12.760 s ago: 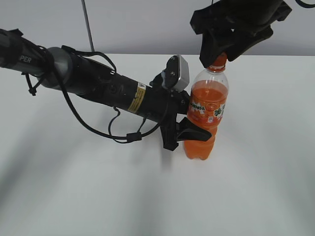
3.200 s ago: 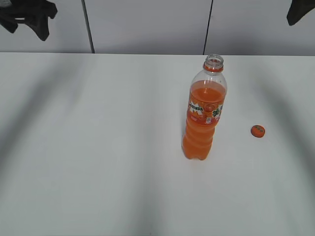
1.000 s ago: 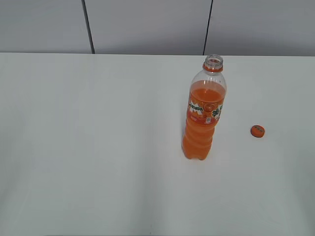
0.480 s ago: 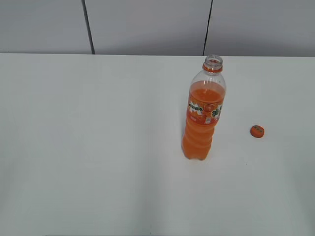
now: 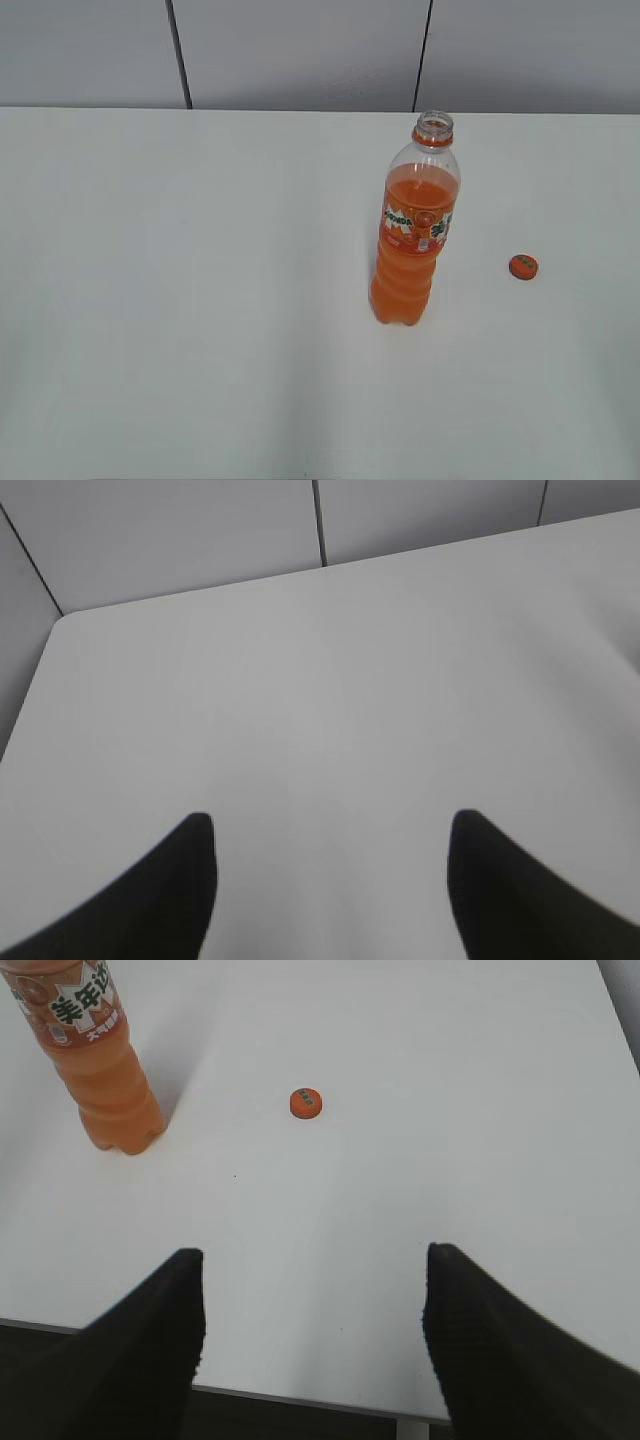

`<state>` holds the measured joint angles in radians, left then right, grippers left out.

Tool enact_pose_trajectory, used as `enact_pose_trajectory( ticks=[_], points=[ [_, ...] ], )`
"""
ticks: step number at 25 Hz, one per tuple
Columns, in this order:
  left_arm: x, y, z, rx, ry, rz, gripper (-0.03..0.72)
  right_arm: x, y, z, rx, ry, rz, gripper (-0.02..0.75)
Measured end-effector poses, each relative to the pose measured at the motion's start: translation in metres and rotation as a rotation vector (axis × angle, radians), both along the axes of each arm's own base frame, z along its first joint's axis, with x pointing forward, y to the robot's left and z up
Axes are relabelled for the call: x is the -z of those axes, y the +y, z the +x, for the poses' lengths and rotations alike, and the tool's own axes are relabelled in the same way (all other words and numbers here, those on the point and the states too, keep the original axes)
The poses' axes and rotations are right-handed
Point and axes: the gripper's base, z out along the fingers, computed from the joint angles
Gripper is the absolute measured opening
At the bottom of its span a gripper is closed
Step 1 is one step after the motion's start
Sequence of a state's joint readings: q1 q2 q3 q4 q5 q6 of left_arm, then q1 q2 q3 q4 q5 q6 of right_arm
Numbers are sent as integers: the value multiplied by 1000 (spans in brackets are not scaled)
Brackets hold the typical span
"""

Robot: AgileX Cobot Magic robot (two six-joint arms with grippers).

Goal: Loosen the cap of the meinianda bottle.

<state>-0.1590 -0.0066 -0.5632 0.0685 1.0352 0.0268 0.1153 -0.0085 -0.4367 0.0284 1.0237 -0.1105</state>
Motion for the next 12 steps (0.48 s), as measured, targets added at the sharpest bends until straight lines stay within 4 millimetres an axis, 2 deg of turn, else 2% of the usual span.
enact_pose_trajectory(
  ticks=[6,12],
  points=[
    [0,0,0,-3,0,0,431,0,0,0,0,0,0,512],
    [0,-1,-1,-85,0,0,421,0,0,0,0,0,0,512]
  ],
)
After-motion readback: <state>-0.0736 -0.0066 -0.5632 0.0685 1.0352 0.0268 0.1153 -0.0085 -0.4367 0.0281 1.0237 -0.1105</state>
